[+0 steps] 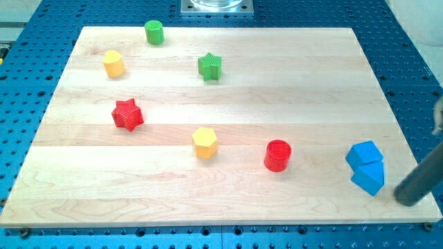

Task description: Adjust the blue cube diagonally top left to the blue triangle

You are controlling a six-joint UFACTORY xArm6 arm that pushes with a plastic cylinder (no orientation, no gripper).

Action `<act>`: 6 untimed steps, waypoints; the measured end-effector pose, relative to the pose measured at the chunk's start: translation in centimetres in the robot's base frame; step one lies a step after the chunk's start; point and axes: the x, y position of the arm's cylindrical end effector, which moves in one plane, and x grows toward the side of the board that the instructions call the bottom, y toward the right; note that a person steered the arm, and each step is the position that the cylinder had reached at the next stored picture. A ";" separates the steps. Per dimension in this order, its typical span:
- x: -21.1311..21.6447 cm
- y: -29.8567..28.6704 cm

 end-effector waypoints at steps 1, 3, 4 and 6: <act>-0.5 -2.0; -0.7 -1.9; -2.4 3.8; -5.6 -0.3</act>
